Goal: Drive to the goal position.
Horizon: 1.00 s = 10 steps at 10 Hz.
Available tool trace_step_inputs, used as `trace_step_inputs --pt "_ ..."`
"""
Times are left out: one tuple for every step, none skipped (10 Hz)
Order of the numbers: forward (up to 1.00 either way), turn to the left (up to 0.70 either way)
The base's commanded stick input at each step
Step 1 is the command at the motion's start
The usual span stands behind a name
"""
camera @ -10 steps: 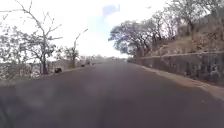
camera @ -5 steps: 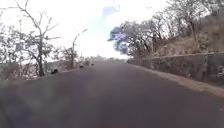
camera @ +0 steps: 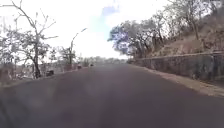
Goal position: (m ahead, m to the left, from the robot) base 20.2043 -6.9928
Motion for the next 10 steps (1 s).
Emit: trace_step_inputs --pt "0.70 0.00" --pt "0.70 0.00" --pt "0.70 0.00" --pt "0.70 0.00" --pt "0.70 0.00" --pt "0.70 0.00" --pt "0.70 0.00" --pt "0.70 0.00" --pt "0.70 0.00" --pt "0.70 0.00"
